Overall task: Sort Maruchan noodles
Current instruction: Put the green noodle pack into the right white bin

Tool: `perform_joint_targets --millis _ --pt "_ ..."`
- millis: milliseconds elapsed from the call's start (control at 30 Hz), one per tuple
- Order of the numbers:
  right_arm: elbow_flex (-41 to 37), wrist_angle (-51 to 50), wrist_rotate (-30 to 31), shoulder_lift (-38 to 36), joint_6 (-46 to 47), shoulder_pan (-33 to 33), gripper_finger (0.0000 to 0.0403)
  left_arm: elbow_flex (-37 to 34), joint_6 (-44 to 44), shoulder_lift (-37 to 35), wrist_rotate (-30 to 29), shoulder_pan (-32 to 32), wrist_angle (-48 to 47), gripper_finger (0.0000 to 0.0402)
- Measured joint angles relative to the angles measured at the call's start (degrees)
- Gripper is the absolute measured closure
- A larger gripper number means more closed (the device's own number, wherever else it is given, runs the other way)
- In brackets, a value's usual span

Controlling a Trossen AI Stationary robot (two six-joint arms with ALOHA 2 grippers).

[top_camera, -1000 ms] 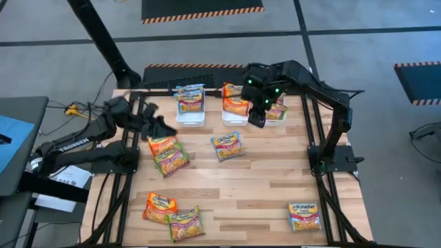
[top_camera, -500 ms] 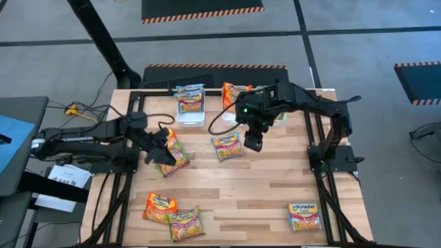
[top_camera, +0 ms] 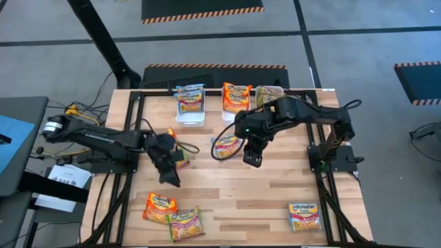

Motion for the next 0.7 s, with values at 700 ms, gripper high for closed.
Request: perform_joint_targets --millis 700 --pt "0.0 3.01 3.26 0.0 1.36 -0.27 0.0207 -0.04 -5.57 19.03 -4.8 -15.24 17.16 0.0237"
